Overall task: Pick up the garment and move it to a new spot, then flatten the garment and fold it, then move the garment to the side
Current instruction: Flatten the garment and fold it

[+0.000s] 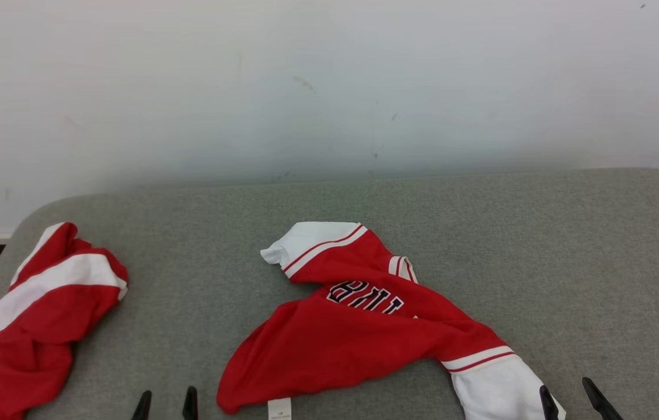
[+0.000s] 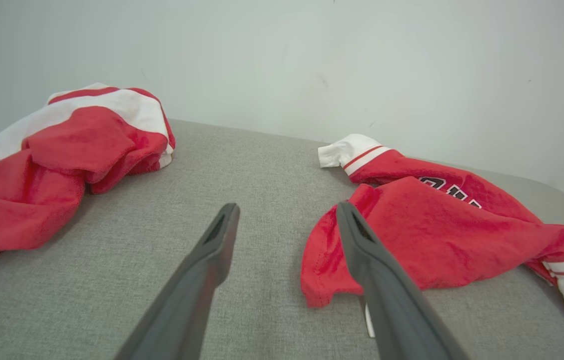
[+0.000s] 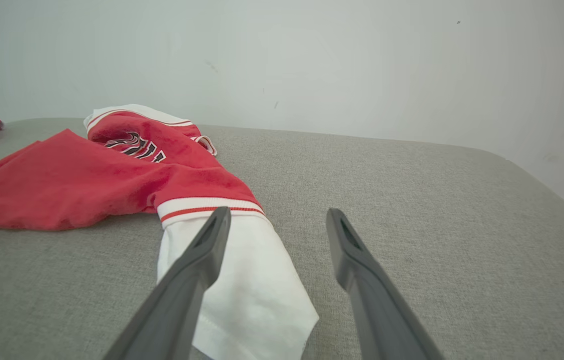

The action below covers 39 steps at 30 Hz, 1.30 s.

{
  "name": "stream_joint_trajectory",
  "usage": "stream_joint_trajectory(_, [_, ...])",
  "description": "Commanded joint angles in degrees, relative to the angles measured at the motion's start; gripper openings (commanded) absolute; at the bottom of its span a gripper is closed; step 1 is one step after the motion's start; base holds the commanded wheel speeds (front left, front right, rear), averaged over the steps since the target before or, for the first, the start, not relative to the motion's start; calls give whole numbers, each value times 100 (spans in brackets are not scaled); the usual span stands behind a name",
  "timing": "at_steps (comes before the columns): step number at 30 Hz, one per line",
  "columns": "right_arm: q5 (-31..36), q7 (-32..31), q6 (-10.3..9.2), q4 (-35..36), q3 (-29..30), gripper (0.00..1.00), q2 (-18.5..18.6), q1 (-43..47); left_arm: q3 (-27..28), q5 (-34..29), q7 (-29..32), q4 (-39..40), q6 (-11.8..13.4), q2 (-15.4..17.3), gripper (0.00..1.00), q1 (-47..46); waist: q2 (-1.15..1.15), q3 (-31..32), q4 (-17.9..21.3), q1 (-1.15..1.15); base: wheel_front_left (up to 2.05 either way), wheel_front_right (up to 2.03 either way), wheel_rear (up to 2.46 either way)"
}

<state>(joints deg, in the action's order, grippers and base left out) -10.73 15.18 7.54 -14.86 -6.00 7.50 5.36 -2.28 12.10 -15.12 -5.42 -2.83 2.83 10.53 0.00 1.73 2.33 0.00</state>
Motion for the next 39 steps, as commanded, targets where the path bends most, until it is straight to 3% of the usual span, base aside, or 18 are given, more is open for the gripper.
stream_joint_trajectory(1, [-62,-6,-11,37,2,100,42,-37,38,1,-4,26,-4,14,100,-50,0,4,1,0,0,0,0])
stream_joint_trajectory(11, [-10,-7,-11,407,-22,100,170,49,62,-126,-4,257,-25,13,100,-56,0,10,11,0,0,0,0])
stream_joint_trajectory(16, [40,-6,-11,465,-56,100,358,246,-106,-195,-4,-166,-181,14,100,9,0,-17,5,0,0,0,0])
stream_joint_trajectory(25, [-261,-387,-12,-415,-480,100,546,230,-366,-275,-4,-1175,-389,69,100,-282,0,-209,12,0,0,0,0])
stream_joint_trajectory(39, [-733,-390,-11,-1147,-932,100,501,-490,-734,-128,-4,-1604,-463,236,100,-1020,0,-721,-55,0,0,0,0])
